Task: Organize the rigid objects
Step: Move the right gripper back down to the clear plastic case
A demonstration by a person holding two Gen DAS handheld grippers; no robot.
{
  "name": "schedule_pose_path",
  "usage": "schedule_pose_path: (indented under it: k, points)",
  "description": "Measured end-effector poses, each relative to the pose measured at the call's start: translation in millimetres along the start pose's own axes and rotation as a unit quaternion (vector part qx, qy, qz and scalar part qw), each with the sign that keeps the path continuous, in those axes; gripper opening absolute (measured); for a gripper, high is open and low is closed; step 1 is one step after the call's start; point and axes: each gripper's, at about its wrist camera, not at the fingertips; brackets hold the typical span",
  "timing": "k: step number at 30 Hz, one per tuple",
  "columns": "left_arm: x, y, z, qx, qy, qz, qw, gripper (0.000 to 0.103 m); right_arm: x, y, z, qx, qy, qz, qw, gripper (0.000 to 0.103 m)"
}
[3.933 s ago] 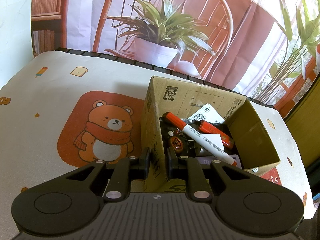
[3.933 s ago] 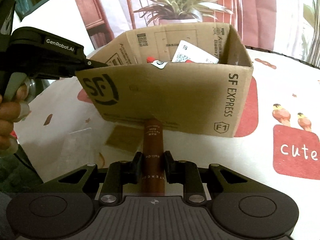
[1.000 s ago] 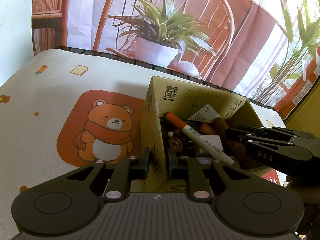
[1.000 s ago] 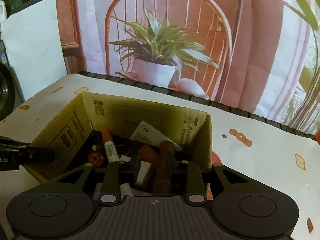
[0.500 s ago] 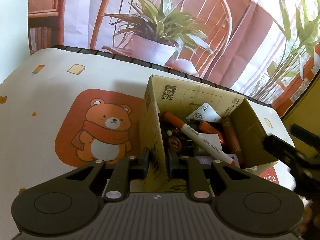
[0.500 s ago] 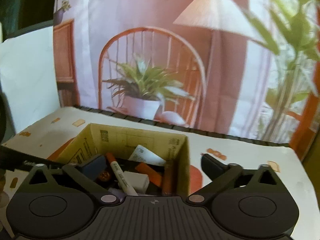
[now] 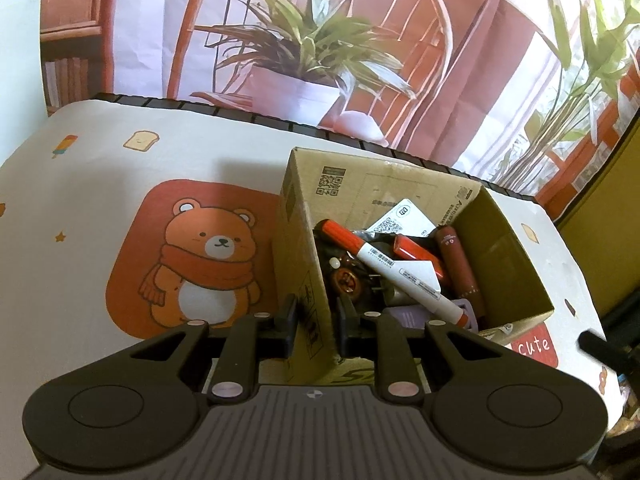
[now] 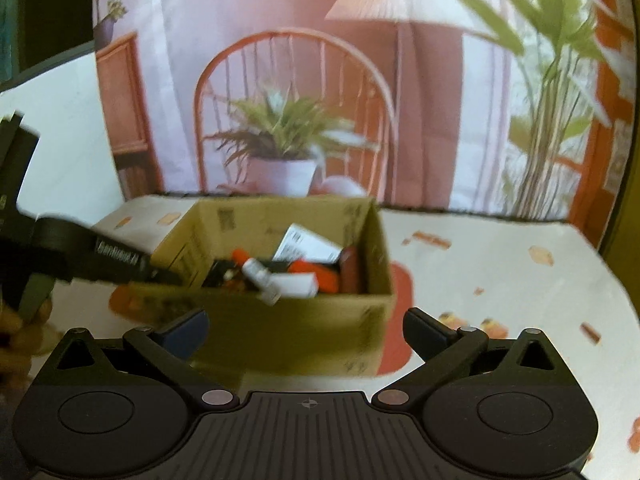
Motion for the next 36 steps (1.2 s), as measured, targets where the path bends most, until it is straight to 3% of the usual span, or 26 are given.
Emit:
schedule_pose_path:
  k: [9,17,24,31,36]
  points:
    - [3,-1,0,0.005,-0.006,-0.009,0.9999,0.022,31,-18,15,0.066,0.094,0.004,0.993,0.101]
    - [3,-1,0,0.004,-0.004,-0.007,1.0000,0.022,55,-35,32,0.133,0.175,-0.003,0.976,0.076]
    - [3,-1,0,0.004,-0.004,-0.007,1.0000,0.022,73,-43,45,0.173,0.230,-0.029,0.957,0.068]
    - [3,-1,0,0.004,-0.004,-0.007,1.0000,0.022,94,-50,58,0.198,0.232,-0.083,0.949,0.054]
    - [3,-1,1,0.003,-0.004,-0.009,0.9999,0.022,94,-51,57,0.196,0.220,-0.083,0.952,0.053]
Point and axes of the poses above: each gripper's, at about its wrist camera, not at the fingertips, and z roughly the way its jaws point, x to its left, y to its top, and after that the axes turned 12 degrees about -x, right-handed
